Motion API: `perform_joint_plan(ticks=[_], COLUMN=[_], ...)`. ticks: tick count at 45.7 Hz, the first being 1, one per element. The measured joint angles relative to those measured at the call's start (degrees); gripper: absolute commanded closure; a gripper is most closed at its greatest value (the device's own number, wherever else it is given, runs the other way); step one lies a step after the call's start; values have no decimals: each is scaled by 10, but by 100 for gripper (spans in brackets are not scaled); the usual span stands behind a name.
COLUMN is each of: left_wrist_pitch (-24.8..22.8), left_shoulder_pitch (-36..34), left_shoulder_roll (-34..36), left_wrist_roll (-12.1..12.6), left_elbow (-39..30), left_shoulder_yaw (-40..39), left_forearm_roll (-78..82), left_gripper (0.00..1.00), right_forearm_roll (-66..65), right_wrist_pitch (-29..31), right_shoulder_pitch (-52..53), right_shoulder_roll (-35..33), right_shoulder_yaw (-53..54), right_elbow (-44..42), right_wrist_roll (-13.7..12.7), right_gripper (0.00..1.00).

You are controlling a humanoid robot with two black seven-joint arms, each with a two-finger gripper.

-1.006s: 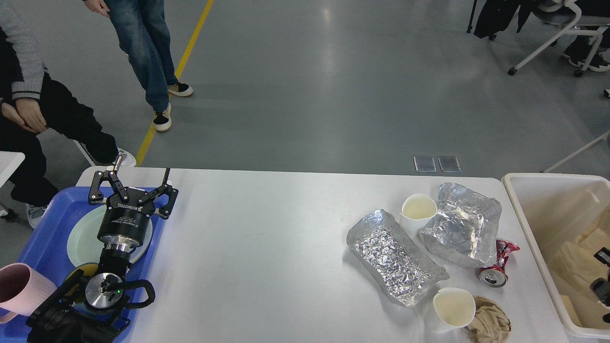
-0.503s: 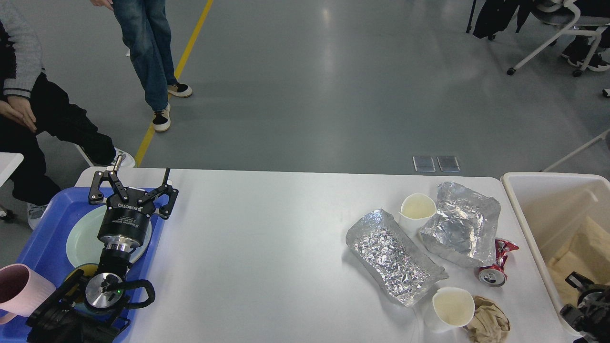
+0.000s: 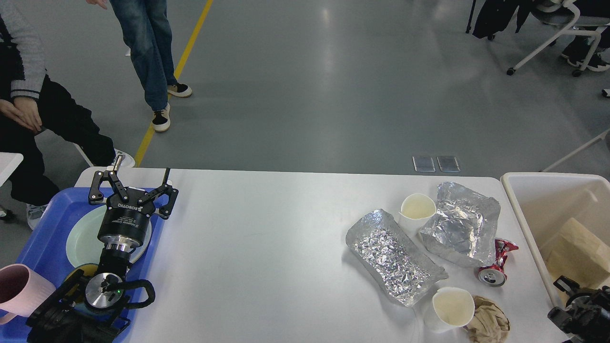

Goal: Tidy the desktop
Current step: 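Release the paper bag into the bin and withdraw the right gripper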

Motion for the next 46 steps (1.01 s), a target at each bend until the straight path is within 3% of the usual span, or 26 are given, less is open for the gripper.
perform_joint_plan(ticks=[3,22,28,39,46], left_wrist_pitch=[0,0,0,0,0], left_shoulder_pitch=[0,0,0,0,0], left_shoulder_roll=[0,0,0,0,0], left_wrist_roll=[0,0,0,0,0], left_elbow=[0,0,0,0,0], left_shoulder_yaw=[0,0,0,0,0], left_forearm_roll=[0,0,0,0,0], left_gripper=[4,4,4,4,4], right_forearm_roll=[0,-2,-2,-13,-30], right_wrist_pitch=[-5,5,23,149,257], right_shoulder_pitch=[2,15,47,233,394], right_shoulder_roll=[0,-5,-33,-148,-183], right_shoulder_yaw=[0,-1,-2,-23,-113], right_elbow=[0,12,48,214,304], right_wrist_roll=[0,4,7,4,2], right_gripper=[3,1,1,1,1])
